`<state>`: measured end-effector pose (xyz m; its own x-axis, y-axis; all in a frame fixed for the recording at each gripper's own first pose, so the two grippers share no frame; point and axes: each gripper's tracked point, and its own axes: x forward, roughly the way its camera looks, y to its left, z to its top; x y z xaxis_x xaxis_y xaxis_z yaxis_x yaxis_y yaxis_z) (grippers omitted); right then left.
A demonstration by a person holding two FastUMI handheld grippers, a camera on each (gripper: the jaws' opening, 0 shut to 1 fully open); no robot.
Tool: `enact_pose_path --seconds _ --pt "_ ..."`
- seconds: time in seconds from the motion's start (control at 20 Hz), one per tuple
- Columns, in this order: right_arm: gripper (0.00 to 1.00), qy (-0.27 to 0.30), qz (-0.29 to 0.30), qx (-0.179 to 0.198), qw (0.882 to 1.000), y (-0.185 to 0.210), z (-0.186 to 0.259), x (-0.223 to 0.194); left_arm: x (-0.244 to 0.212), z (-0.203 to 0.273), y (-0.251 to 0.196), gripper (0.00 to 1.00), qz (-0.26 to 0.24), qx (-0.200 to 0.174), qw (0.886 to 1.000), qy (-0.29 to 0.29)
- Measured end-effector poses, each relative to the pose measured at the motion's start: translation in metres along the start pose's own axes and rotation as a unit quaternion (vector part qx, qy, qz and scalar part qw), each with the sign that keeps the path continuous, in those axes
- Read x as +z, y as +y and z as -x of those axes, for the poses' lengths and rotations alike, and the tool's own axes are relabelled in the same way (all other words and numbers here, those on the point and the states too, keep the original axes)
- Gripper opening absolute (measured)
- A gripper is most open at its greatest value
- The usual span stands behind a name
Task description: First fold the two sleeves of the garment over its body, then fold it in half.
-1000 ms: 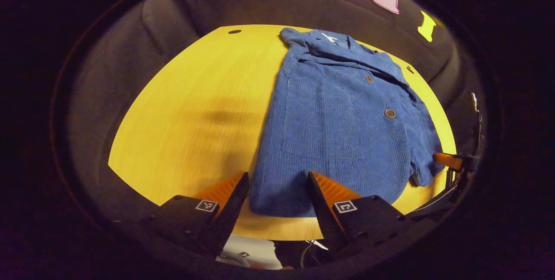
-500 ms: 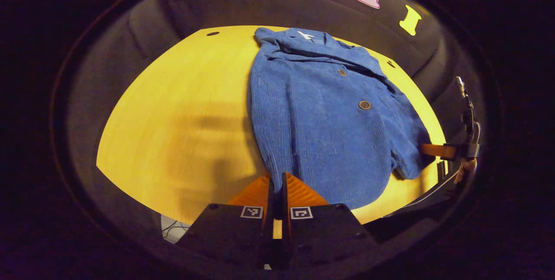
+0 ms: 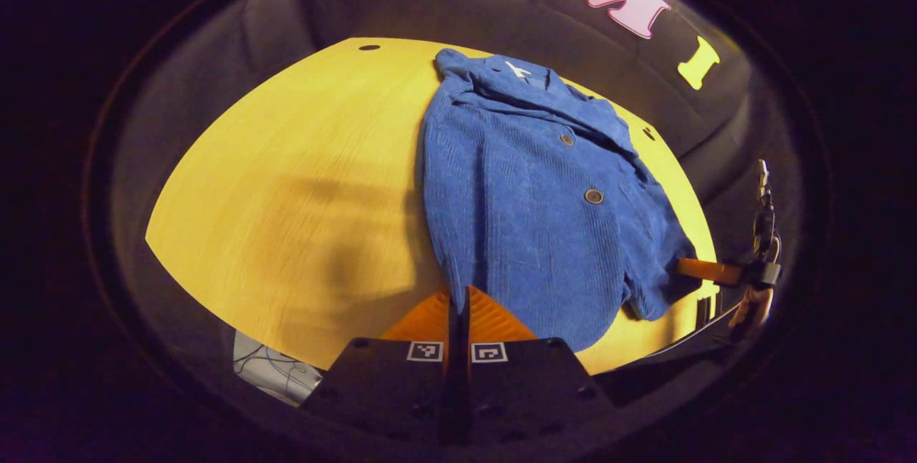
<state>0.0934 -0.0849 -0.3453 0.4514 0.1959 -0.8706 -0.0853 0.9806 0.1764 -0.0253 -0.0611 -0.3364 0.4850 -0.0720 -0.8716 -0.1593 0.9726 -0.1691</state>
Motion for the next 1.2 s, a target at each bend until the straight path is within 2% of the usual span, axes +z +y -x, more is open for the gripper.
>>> enact_pose_path --seconds 0.2,0.35,0.6,0.8,1.0,1.2 --pt "0.05 -0.033 -0.018 0.030 0.999 0.025 0.010 0.052 0.045 0.019 -0.018 0.00 -0.004 -0.020 0.999 -0.035" --pt "0.05 -0.076 -0.023 0.048 0.996 0.043 0.016 0.111 0.095 0.028 -0.028 0.00 -0.011 -0.034 0.998 -0.060" --pt "0.05 -0.125 -0.015 0.074 0.989 0.066 0.013 0.199 0.193 0.036 -0.041 0.00 -0.013 -0.054 0.992 -0.113" --pt "0.05 -0.164 -0.033 0.091 0.982 0.080 0.003 0.271 0.281 0.033 -0.052 0.00 -0.026 -0.073 0.983 -0.166" --pt "0.05 -0.208 -0.046 0.086 0.973 0.081 -0.018 0.345 0.360 0.002 -0.063 0.00 -0.045 -0.077 0.970 -0.224" --pt "0.05 -0.233 -0.053 0.065 0.969 0.078 -0.063 0.404 0.425 -0.044 -0.064 0.00 -0.046 -0.075 0.958 -0.271"
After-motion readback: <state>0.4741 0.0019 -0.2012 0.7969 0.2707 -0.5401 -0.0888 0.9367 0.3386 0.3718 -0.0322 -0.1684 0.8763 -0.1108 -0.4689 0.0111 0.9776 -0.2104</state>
